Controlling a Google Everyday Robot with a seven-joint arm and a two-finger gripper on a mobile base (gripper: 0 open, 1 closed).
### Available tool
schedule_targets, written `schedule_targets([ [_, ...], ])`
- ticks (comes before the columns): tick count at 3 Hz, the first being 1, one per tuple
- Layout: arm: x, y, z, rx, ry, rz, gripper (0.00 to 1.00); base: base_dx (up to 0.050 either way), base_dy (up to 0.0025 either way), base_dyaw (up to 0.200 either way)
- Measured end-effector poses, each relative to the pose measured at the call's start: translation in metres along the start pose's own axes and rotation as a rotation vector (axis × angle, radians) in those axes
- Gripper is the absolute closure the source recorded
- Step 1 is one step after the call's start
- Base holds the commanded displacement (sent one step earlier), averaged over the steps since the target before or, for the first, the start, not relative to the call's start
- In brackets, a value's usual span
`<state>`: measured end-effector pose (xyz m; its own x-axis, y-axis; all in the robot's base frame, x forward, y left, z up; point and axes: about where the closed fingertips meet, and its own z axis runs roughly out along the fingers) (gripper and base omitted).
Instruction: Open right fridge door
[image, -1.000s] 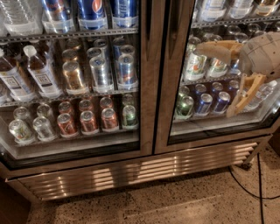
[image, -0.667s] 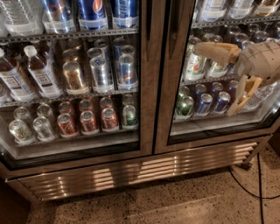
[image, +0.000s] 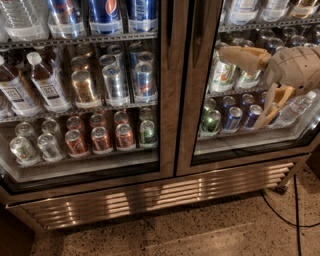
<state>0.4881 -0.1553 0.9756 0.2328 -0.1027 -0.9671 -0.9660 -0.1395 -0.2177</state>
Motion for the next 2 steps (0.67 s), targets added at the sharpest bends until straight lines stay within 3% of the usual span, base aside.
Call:
schedule_targets([
  [1,-0.0213,-0.0454,-0.0042,0.073,-0.022,0.010,0.00,0.000,0.00000,0.000],
  [2,-0.0213,-0.0454,-0.0041,0.073,-0.022,0.010,0.00,0.000,0.00000,0.000],
])
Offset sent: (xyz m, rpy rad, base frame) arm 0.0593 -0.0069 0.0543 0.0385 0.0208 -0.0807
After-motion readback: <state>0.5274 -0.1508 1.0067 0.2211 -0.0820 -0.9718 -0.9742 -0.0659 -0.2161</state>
